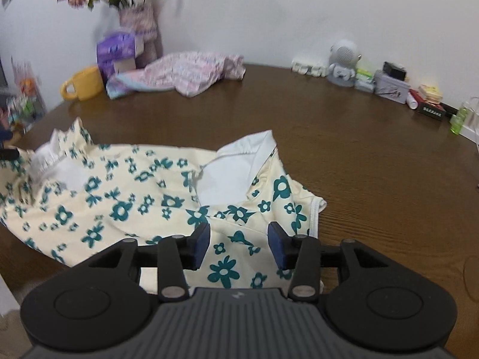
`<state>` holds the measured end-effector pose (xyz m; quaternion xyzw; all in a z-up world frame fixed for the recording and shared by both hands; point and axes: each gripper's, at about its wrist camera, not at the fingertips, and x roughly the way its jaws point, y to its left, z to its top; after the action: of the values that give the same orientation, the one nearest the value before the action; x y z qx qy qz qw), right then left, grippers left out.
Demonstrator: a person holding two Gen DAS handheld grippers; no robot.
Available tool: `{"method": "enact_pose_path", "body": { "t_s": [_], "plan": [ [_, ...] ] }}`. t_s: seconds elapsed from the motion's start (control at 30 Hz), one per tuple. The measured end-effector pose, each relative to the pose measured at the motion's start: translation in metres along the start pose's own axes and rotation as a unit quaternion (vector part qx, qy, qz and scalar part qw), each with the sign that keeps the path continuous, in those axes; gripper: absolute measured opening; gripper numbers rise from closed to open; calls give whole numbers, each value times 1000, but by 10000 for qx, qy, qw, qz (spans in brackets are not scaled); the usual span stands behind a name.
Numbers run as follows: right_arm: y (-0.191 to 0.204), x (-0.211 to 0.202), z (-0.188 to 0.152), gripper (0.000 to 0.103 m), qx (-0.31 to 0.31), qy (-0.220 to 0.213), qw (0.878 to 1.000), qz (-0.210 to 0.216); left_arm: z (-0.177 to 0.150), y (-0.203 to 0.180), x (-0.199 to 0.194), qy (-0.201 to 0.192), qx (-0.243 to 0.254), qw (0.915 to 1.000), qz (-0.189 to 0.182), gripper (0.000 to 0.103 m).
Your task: Fold clothes
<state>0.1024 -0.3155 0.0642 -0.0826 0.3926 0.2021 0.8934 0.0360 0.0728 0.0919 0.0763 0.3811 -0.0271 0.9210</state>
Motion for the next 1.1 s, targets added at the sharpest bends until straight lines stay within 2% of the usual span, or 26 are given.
{"method": "enact_pose_path", "body": {
  "t_s": [0.13,0.3,0.47,0.6,0.73,0.83,1.1],
  "plan": [
    [-2,16,4,48,-77,235,9997,-33,2,8,18,379,-133,9991,-149,71],
    [-3,26,7,51,-216,379,9990,-36,-3,11,31,657,-172,9973,-296,71],
    [-4,36,10,52,-247,545,9982,-88,-4,11,33,826,-161,9963,-189,69],
    [-7,42,15,52,-87,706,9975,26,2,8,29,832,-166,9959,-326,69],
    [-7,45,21,52,-188,859,9960,130,9,-5,32,893,84,9944,-553,68],
    [-6,50,24,52,-392,1024,9939,116,10,-16,41,1000,342,9923,-652,60],
    [-13,59,21,51,-533,1196,9913,151,7,-27,64,1166,728,9849,-1051,57]
  ]
}}
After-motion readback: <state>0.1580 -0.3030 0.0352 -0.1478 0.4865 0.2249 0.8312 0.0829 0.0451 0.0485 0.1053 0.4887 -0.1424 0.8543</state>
